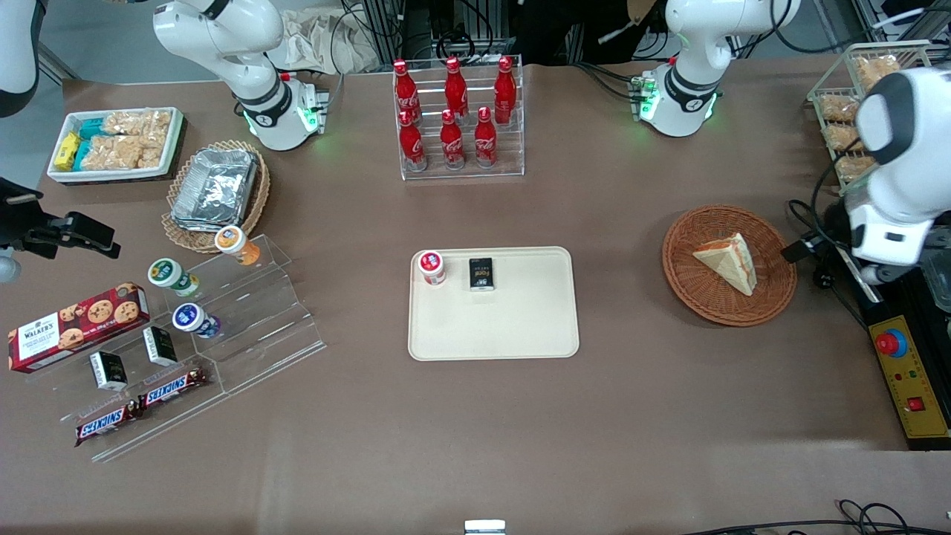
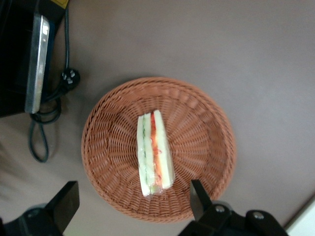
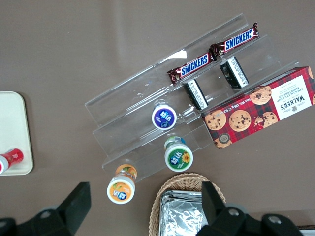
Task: Place sandwich from basket to tray
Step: 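Lower the open left gripper over the wrapped sandwich and close on it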
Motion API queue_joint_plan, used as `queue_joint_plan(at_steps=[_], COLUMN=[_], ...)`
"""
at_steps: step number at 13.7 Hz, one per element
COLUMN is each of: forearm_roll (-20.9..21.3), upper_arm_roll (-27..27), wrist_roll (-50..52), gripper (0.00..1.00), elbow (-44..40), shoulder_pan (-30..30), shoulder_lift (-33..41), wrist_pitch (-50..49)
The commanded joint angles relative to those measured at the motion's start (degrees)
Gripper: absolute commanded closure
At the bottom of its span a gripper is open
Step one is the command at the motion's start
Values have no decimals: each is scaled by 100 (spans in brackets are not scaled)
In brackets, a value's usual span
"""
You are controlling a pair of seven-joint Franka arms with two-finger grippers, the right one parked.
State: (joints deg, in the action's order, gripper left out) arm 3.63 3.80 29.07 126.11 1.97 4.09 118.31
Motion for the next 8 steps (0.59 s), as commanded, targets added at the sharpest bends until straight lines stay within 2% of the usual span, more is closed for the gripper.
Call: queue_joint_plan(at_steps=[1, 3, 6, 8], forearm_roll=[-11, -195, -415, -730], upper_arm_roll=[235, 446, 438, 438], wrist_roll=[274, 484, 801, 802], gripper=[0, 0, 0, 0], elbow=[896, 1423, 1592, 1768], shoulder_pan=[58, 66, 40, 40], shoulder_lift=[286, 146, -127, -258], wrist_pitch=[866, 1691, 2098, 2432])
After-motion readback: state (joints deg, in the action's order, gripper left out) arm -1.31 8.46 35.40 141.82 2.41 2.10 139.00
